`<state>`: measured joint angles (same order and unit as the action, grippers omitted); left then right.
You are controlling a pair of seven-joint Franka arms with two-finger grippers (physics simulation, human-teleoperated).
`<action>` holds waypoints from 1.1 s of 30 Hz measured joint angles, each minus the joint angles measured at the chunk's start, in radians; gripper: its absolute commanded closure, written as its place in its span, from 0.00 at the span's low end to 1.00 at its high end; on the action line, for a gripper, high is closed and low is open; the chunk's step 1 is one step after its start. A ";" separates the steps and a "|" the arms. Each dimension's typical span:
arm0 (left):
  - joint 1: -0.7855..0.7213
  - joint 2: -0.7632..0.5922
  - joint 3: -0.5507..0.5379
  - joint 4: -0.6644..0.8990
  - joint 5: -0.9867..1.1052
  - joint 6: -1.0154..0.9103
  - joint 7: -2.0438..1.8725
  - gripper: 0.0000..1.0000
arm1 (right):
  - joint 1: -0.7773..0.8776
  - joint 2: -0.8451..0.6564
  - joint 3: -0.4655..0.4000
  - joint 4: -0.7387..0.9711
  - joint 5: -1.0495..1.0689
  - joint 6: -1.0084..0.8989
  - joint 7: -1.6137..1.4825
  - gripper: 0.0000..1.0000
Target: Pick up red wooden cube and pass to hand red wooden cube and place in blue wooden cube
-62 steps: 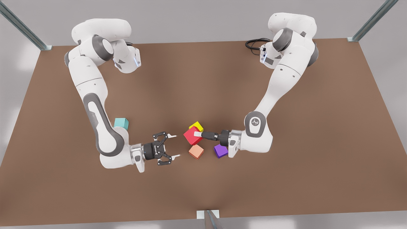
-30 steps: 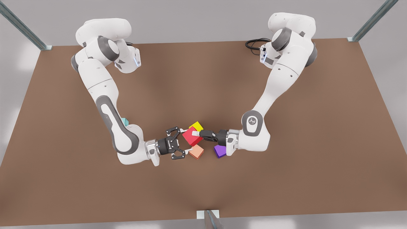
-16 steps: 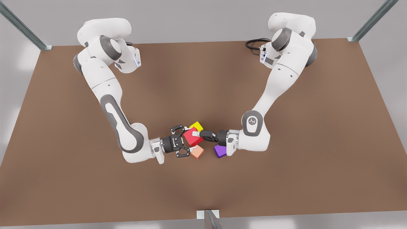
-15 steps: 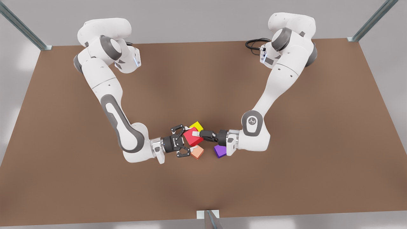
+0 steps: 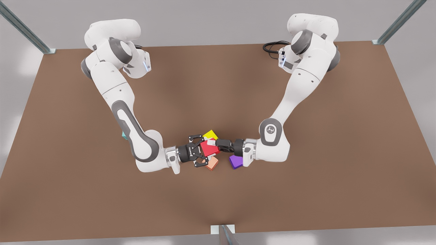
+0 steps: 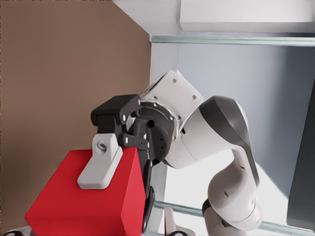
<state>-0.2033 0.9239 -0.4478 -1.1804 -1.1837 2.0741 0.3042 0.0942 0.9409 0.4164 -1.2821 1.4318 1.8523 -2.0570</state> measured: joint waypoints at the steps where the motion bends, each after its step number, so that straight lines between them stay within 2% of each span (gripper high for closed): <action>1: 0.016 -0.001 0.000 -0.001 0.006 -0.007 0.001 0.00 | -0.001 0.000 0.000 0.000 0.000 0.001 0.000 0.48; 5: 0.153 -0.007 0.001 0.000 0.071 -0.101 0.003 0.00 | -0.004 -0.001 0.000 -0.001 0.000 0.003 0.000 0.48; 7: 0.243 -0.028 0.003 0.023 0.170 -0.188 -0.001 0.00 | -0.013 -0.001 -0.006 -0.003 -0.008 0.001 0.000 0.48; 9: 0.334 -0.054 0.005 0.151 0.385 -0.340 -0.015 0.00 | -0.042 -0.006 -0.017 -0.005 -0.046 -0.001 0.000 0.48; 11: 0.338 -0.142 -0.001 0.207 0.711 -0.513 -0.039 0.00 | -0.067 -0.031 -0.080 -0.003 -0.150 -0.003 0.006 0.48; 14: 0.339 -0.247 -0.001 0.212 1.098 -0.730 -0.088 0.00 | -0.092 -0.103 -0.160 -0.008 -0.432 -0.009 0.050 0.48; 15: 0.291 -0.343 0.074 0.101 1.169 -0.760 -0.103 0.00 | -0.097 -0.142 -0.183 -0.012 -0.546 -0.018 0.076 0.48; 16: 0.199 -0.489 0.188 -0.087 1.204 -0.751 -0.118 0.00 | -0.099 -0.178 -0.205 -0.015 -0.663 -0.031 0.105 0.48; 17: 0.139 -0.579 0.255 -0.185 1.224 -0.745 -0.132 0.00 | -0.100 -0.208 -0.221 -0.018 -0.787 -0.044 0.137 0.48; 20: 0.093 -0.635 0.295 -0.215 1.260 -0.767 -0.169 0.00 | -0.099 -0.306 -0.266 -0.092 -1.159 -0.076 0.237 0.48; 23: 0.091 -0.639 0.288 -0.209 1.276 -0.780 -0.201 0.00 | -0.103 -0.362 -0.303 -0.161 -1.406 -0.093 0.342 0.48; 27: 0.091 -0.639 0.278 -0.207 1.262 -0.792 -0.236 0.00 | -0.117 -0.461 -0.313 -0.329 -1.547 -0.078 0.494 0.48; 33: 0.088 -0.633 0.276 -0.207 1.239 -0.799 -0.276 0.00 | -0.119 -0.565 -0.312 -0.560 -1.565 0.022 0.705 0.48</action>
<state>-0.1152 0.2910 -0.1714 -1.3871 0.0555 1.2751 0.0286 -0.0248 0.3763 0.1042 -1.8419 -0.1334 1.8739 -1.3518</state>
